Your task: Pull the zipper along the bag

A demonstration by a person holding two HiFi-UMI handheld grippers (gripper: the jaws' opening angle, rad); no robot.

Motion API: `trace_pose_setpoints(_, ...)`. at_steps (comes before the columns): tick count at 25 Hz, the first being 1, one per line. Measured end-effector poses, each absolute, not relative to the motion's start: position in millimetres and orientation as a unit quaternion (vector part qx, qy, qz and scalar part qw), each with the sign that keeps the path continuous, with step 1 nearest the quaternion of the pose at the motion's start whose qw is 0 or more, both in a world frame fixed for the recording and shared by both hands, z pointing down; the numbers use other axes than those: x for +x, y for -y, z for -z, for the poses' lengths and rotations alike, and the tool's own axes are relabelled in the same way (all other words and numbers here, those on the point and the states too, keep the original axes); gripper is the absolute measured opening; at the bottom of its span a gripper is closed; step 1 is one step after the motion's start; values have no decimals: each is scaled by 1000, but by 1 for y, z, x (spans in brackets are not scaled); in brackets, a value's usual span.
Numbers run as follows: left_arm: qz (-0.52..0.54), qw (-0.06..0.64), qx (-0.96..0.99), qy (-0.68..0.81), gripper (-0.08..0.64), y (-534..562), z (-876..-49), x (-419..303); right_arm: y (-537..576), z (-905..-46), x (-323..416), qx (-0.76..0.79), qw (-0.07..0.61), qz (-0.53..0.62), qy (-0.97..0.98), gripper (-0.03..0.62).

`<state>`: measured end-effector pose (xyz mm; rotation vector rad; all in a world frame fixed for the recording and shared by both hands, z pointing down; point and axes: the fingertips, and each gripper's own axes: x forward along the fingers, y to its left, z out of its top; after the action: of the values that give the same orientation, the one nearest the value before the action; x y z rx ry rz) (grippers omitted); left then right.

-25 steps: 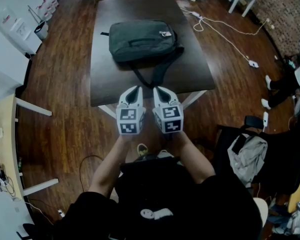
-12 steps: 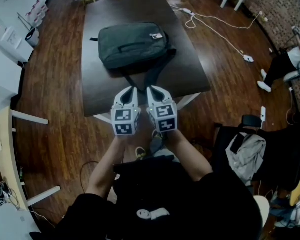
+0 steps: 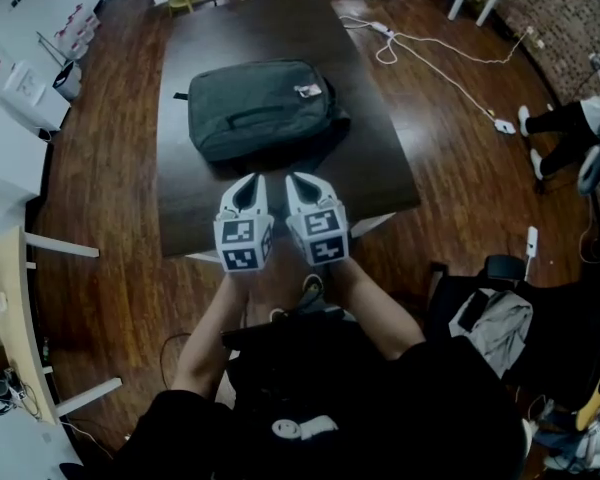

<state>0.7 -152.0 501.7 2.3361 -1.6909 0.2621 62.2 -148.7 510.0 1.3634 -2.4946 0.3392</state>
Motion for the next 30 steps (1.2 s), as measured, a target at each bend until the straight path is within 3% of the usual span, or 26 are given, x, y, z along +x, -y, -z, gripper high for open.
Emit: trace_pose_setpoints(30,-117,130,780,600,0,253,-519,-31,260,-524,55,466,134,-140,863,14)
